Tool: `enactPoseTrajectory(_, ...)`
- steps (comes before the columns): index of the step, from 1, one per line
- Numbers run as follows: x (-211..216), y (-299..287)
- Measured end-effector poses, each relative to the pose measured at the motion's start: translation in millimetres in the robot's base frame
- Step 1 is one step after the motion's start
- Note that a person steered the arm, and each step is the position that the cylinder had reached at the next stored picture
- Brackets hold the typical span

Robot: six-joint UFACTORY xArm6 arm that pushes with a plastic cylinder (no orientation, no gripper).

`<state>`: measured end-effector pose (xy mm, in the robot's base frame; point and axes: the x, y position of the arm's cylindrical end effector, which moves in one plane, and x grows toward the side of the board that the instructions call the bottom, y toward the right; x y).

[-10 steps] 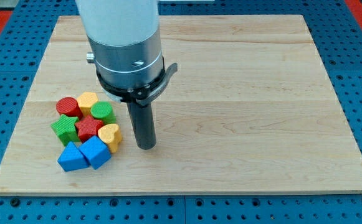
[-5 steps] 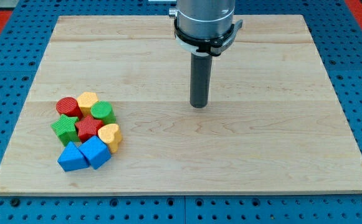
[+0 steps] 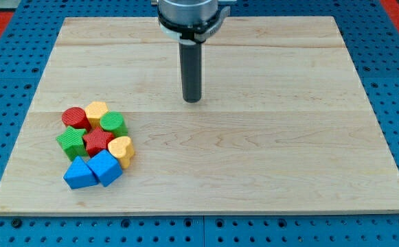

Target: Move your arms towards the red circle

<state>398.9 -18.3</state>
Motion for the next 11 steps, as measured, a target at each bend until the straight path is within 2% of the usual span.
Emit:
enactPoseTrajectory(1, -19, -22)
enactPoseTrajectory(4, -18, -173)
enactPoseTrajectory(6, -8, -186)
enactPoseTrajectory(8, 7, -256)
enactPoseTrajectory(10, 60, -252)
enactPoseTrajectory(11, 60, -217)
